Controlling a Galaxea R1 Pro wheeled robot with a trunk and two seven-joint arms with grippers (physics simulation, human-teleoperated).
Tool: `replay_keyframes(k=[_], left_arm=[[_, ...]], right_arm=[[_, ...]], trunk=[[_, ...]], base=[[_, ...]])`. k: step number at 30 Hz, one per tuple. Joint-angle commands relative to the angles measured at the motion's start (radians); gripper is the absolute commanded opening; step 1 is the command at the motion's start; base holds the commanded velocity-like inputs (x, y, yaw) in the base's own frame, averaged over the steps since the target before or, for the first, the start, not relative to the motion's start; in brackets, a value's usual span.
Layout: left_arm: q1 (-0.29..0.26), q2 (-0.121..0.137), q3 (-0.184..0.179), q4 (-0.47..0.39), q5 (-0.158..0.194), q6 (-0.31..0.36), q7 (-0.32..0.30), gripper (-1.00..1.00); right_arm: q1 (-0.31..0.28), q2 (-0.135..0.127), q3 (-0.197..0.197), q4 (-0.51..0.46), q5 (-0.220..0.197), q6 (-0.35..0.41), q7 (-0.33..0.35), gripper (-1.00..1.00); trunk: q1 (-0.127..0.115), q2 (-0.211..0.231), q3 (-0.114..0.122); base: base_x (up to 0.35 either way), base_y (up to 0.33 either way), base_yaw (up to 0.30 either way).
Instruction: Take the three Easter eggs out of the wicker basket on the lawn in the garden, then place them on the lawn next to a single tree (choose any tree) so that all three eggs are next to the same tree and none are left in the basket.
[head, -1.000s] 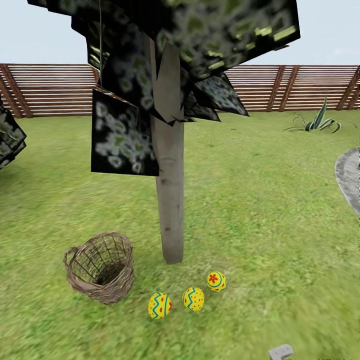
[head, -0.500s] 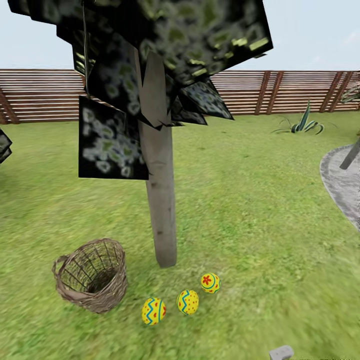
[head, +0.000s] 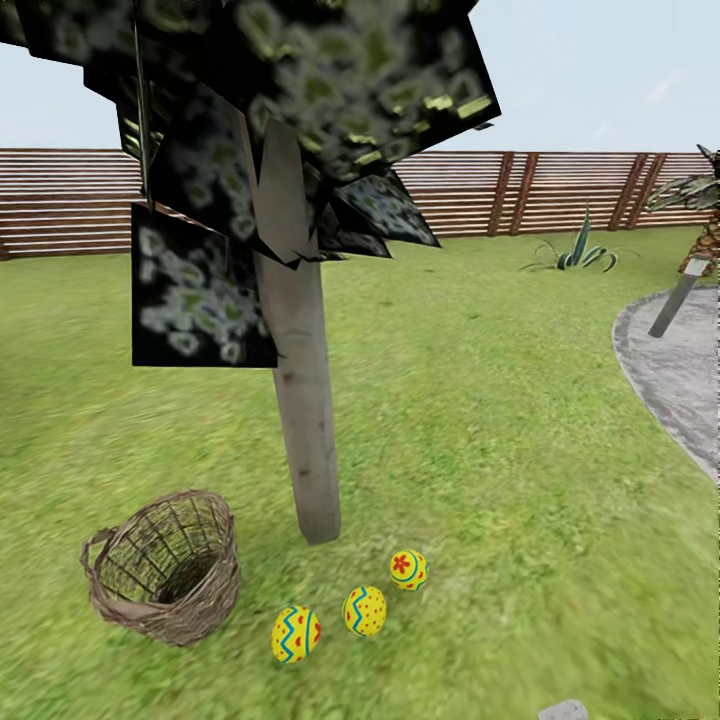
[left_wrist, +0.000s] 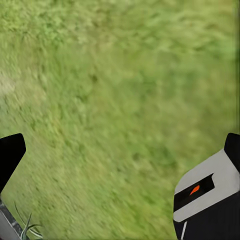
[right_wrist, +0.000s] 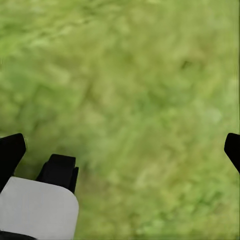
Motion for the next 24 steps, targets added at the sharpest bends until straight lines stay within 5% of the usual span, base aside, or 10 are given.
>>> replay_keyframes(k=[1, 7, 16, 24], left_arm=[[0.000, 0.001, -0.008, -0.003, 0.003, 0.010, 0.006, 1.00], [0.000, 0.001, -0.008, -0.002, 0.003, 0.010, 0.006, 1.00], [0.000, 0.001, -0.008, -0.003, 0.003, 0.010, 0.006, 1.00], [0.000, 0.001, -0.008, -0.002, 0.003, 0.010, 0.006, 1.00]], right_arm=[[0.001, 0.006, -0.009, 0.004, 0.008, -0.002, 0.004, 1.00], [0.045, 0.031, -0.007, 0.035, 0.008, -0.002, 0.002, 1.00], [0.125, 0.027, -0.007, 0.043, 0.008, -0.005, 0.001, 1.00], [0.137, 0.029, -0.006, 0.041, 0.008, -0.005, 0.001, 1.00]], trunk=[[0.000, 0.000, 0.000], [0.000, 0.000, 0.002], [0.000, 0.000, 0.002], [0.000, 0.000, 0.002]], base=[[0.000, 0.000, -0.079], [0.000, 0.000, -0.021], [0.000, 0.000, 0.000], [0.000, 0.000, 0.000]])
